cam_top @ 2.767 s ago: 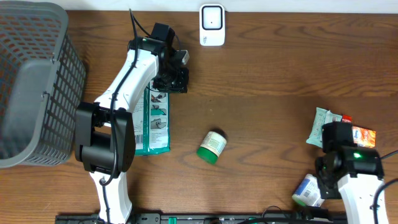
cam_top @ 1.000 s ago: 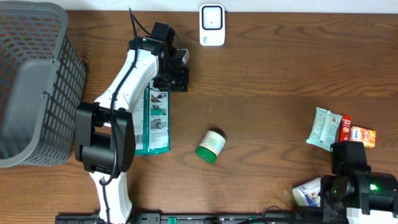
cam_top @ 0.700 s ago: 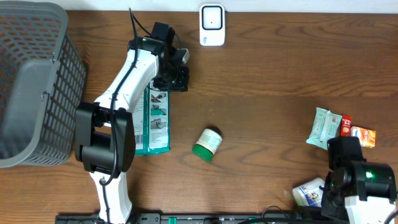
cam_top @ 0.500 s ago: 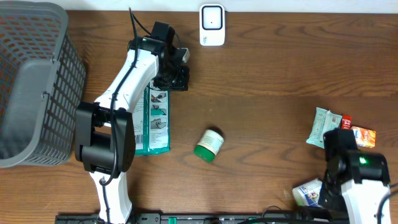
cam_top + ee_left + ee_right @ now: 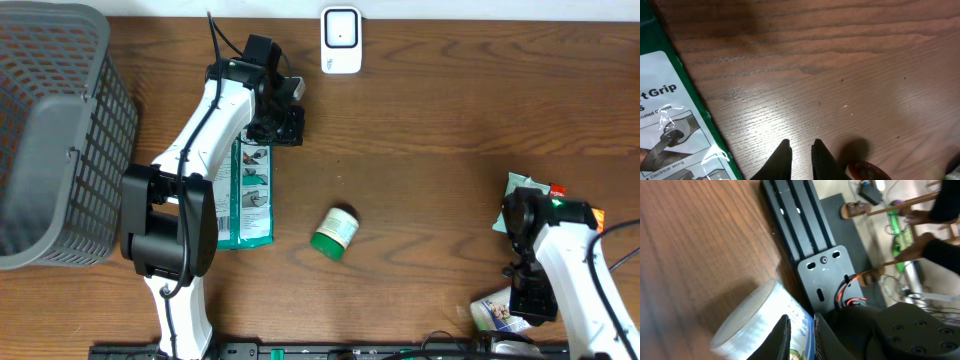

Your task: Scan the item barcode

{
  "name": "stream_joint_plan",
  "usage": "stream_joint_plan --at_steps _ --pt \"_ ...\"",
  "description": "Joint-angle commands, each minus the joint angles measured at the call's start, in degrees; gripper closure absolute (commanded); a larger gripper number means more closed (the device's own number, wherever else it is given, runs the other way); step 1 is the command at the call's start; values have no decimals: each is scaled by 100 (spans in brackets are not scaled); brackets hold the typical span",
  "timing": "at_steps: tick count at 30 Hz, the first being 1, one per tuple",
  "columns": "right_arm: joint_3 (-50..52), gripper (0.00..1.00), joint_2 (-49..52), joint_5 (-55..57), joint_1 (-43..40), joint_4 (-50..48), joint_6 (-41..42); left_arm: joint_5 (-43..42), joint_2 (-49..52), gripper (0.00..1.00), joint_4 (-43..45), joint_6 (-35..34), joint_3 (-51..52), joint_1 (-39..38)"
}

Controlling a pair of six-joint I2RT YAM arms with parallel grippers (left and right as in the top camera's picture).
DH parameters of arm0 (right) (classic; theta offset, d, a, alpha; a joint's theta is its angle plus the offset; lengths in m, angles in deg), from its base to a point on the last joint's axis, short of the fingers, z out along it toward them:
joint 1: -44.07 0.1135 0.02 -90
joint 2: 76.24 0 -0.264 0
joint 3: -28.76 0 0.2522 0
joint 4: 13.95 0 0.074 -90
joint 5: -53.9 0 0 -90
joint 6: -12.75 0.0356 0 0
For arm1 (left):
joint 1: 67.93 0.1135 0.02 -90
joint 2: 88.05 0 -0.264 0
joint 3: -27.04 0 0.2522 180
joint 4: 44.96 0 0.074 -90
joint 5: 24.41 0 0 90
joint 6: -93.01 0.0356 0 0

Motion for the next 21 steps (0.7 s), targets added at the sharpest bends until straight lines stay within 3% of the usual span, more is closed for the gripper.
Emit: stream_joint_plan --at_steps 1,4,6,11,17,21 --pt "129 87 136 -76 -50 -157 -111 52 -114 85 -15 35 -59 -9" --pt "463 90 144 -299 -50 -619 -127 52 -114 85 -28 35 -59 -9" --pt "671 99 144 -413 -50 -796 -131 52 -114 85 -31 35 -59 -9" --pt "656 99 133 -514 -50 -898 -146 52 -114 85 -24 35 -59 -9" --pt "136 99 133 -984 -39 -1071 -2061 52 -114 85 -11 35 -59 -9" --pt "-713 99 133 -498 -39 -1071 -4422 52 -114 85 31 35 -59 -9"
